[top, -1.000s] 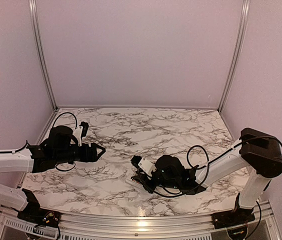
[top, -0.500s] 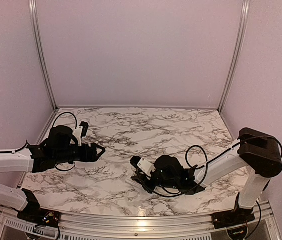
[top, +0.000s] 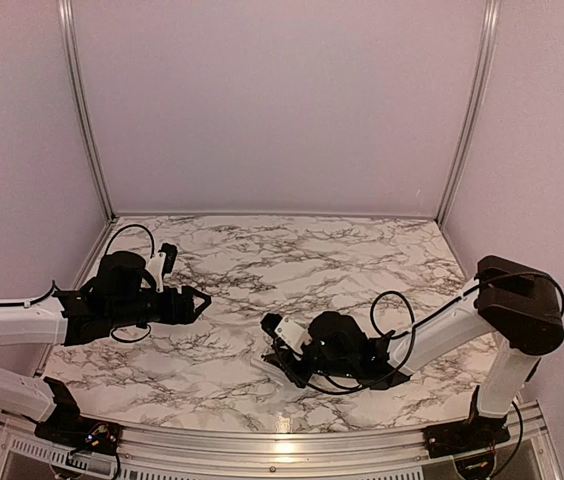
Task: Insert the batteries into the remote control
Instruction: Load the battery cover onto the remote control without the battery cover.
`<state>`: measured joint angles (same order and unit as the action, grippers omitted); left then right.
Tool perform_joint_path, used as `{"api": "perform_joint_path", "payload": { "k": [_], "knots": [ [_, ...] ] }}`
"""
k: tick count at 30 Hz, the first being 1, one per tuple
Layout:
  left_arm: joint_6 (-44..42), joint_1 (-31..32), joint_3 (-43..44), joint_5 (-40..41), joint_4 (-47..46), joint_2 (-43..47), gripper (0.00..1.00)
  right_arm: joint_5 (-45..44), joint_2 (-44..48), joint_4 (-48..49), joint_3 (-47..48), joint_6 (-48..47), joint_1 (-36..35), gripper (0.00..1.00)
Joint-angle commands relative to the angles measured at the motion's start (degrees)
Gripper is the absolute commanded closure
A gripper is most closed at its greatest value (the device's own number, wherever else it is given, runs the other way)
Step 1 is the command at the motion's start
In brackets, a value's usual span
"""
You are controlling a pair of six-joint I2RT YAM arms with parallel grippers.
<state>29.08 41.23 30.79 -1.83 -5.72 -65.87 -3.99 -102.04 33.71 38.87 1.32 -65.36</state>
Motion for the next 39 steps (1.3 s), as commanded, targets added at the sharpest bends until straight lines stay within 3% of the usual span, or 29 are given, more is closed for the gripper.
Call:
{"api": "perform_joint_path", "payload": {
  "k": [1, 20, 29, 30, 32, 35, 39],
  "knots": [
    [-1.21, -0.28, 1.38, 0.94, 0.44, 0.69, 0.19, -0.22, -1.9, -4.0, 0.72, 0.41, -0.25, 0.72],
    [-2.63, -0.28, 1.78, 0.14, 0.98, -0.49, 0.16, 1.03, 2.68, -6.25, 2.12, 0.86, -0.2, 0.63],
    [-4.91, -0.28, 3.05, 1.37, 2.9, -0.44, 0.01, -2.99, 14.37, -12.39, 5.18, 1.53, 0.17, 0.3],
    [-5.31, -0.22, 3.29, 2.66, 3.39, -0.25, 0.01, -3.22, 15.35, -13.06, 5.46, 1.66, 0.44, 0.24],
    [-5.03, -0.27, 3.34, 3.66, 3.56, 0.18, 0.01, -5.82, 16.42, -14.29, 6.41, 3.78, 1.06, 0.03],
    [-3.34, -0.28, 3.89, 6.96, 4.68, -0.55, 0.01, -4.82, 14.88, -21.19, 10.3, 7.04, 2.99, 0.01],
    [-6.24, -0.23, 6.66, 3.67, 8.07, -5.1, 0.01, 2.2, 9.86, -30.59, 14.69, 8.39, 5.11, 0.01]
  ]
}}
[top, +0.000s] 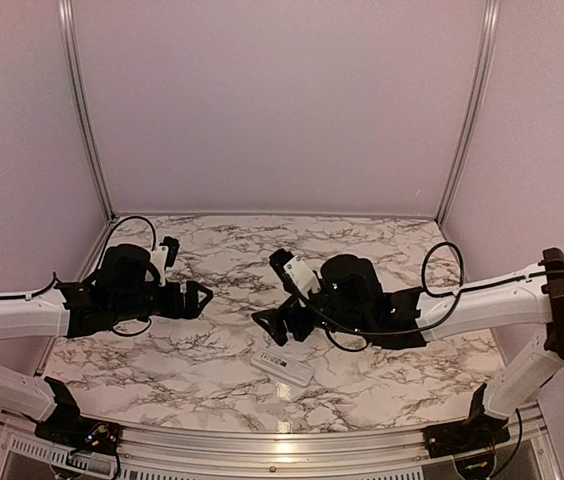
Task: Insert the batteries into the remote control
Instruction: Load the battery cover onto the remote control without the battery cover, then press the battery cover onto the remote control.
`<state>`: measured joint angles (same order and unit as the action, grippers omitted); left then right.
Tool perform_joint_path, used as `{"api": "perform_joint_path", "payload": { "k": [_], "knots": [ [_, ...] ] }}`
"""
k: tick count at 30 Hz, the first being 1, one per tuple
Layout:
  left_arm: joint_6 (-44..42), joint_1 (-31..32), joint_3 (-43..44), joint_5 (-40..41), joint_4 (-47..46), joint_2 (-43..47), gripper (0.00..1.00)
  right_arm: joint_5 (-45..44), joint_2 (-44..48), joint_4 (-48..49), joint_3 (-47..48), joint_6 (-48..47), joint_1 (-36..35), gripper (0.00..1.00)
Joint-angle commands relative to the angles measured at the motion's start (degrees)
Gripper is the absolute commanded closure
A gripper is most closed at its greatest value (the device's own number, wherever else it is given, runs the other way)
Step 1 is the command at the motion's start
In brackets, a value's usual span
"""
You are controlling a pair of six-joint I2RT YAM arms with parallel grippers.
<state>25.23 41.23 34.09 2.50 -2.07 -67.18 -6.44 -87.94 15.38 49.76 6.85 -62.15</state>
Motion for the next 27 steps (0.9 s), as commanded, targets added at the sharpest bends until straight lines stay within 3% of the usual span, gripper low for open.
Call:
{"api": "perform_joint_path", "payload": {
  "k": [1, 13, 27],
  "knots": [
    [-2.59, -0.19, 3.59, -1.88, 4.28, -4.78, 0.01, 5.36, -5.17, -13.16, 4.08, 2.86, 1.96, 0.01],
    [-2.82, 4.73, 4.98, -6.11, -0.36, -13.33, 0.01, 8.73, -13.9, -15.11, 3.58, 3.47, 3.15, 0.01],
    [-3.21, 9.57, 8.8, -5.36, -2.71, -19.81, 0.03, 8.78, -14.01, -16.01, 1.87, 4.35, 5.11, 0.01]
  ]
}}
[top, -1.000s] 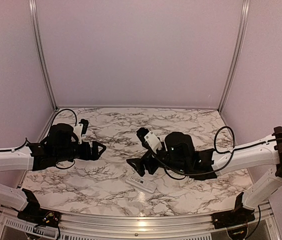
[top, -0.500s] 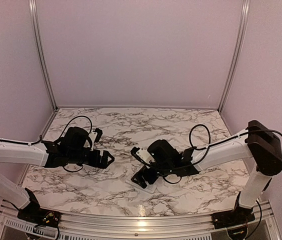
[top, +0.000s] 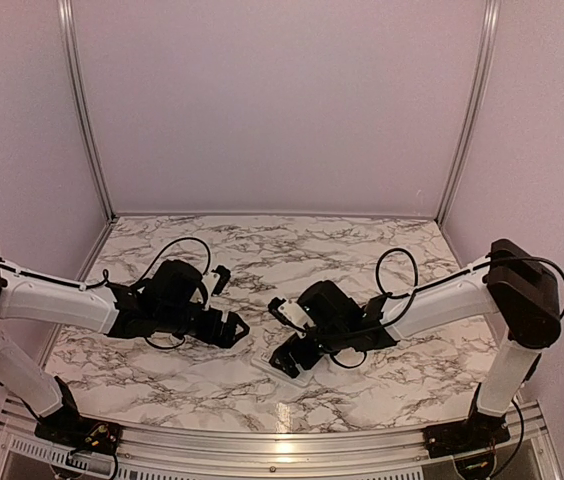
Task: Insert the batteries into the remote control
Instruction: Press the battery cover onto the remote control.
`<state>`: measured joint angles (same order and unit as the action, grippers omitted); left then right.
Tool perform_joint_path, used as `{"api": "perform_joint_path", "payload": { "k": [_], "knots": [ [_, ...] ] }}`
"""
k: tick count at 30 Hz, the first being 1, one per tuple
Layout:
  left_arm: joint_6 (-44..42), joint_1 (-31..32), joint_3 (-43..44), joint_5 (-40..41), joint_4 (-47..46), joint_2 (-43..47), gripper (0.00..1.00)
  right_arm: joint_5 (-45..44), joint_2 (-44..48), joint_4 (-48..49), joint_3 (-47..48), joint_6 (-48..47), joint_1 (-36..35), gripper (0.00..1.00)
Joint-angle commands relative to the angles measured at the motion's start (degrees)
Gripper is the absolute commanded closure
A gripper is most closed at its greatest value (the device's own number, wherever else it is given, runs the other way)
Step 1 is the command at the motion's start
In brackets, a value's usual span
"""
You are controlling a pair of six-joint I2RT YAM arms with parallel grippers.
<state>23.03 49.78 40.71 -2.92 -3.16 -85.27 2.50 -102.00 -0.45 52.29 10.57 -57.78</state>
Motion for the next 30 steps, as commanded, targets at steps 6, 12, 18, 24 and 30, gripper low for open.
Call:
{"api": "perform_joint_path", "payload": {
  "k": [6, 12, 18, 24, 30],
  "knots": [
    [-1.15, 1.99, 3.34, 0.46, -1.76, -3.76, 0.06, 1.09, 0.14, -0.1, -1.38, 1.38, 0.69, 0.01],
    [-1.22, 2.15, 3.97, 0.54, -1.77, -4.32, 0.06, 1.36, 3.77, -0.08, -0.55, 0.96, 0.74, 0.01],
    [-1.13, 2.14, 3.95, 0.63, -1.74, -4.44, 0.06, 1.24, 3.95, 1.78, -0.37, 1.4, 1.12, 0.01],
    [-1.11, 2.13, 3.94, 0.54, -1.85, -4.71, 0.07, -0.05, 0.18, 1.23, 0.23, 1.24, 1.48, 0.01],
    [-1.22, 2.49, 4.46, 0.11, -1.69, -6.62, 0.19, 0.95, -2.37, 0.71, -0.45, -0.22, 1.51, 0.02]
  ]
}}
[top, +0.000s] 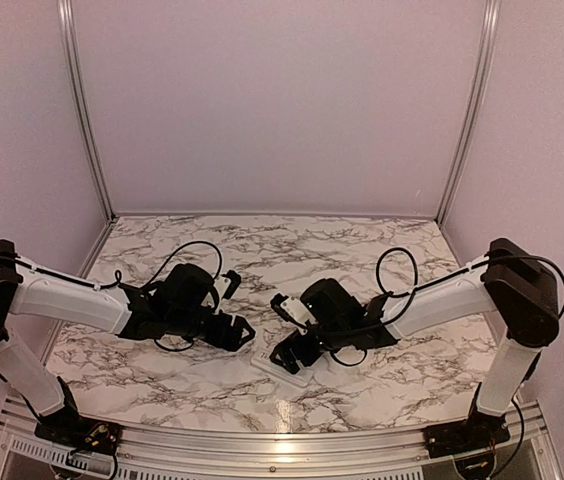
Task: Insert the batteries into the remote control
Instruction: Press the battery cover onto the remote control.
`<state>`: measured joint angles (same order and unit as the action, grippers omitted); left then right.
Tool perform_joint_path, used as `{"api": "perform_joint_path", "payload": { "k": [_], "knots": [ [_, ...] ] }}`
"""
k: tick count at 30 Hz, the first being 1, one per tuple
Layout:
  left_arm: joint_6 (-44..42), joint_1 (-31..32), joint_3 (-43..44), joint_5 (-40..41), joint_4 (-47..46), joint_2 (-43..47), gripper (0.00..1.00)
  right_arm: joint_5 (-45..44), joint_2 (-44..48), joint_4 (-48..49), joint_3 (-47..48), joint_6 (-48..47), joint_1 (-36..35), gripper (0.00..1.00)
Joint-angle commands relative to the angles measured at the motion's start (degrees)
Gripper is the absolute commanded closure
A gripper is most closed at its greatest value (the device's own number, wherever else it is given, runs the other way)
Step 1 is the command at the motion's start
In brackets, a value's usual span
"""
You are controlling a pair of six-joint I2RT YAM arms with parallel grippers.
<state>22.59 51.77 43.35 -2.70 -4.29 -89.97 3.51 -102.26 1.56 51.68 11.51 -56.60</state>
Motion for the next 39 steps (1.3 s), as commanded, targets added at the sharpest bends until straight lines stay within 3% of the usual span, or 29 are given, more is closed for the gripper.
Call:
{"api": "perform_joint_path", "payload": {
  "k": [1, 4, 8, 35, 39],
  "knots": [
    [-0.98, 0.66, 1.96, -0.45, -0.56, -2.31, 0.22, 0.0, -2.22, -1.3, -0.09, -1.24, 0.32, 0.03],
    [-1.6, 1.17, 2.7, -1.17, -0.06, -3.63, 0.35, -0.08, -2.5, -1.3, -0.62, -1.78, 0.34, 0.03],
    [-2.37, 2.21, 4.41, -1.59, 0.62, -6.25, 0.42, 0.16, -2.52, -1.3, -1.15, -2.62, 0.26, 0.03],
    [-4.09, 5.18, 8.5, -3.5, 6.08, -12.81, 0.58, -0.09, -2.95, -3.59, -3.73, -3.7, -0.18, 0.04],
    [-4.0, 5.23, 8.46, -2.55, 7.13, -12.85, 0.65, -0.25, -2.95, -3.58, -3.94, -3.69, -0.18, 0.04]
  ]
}}
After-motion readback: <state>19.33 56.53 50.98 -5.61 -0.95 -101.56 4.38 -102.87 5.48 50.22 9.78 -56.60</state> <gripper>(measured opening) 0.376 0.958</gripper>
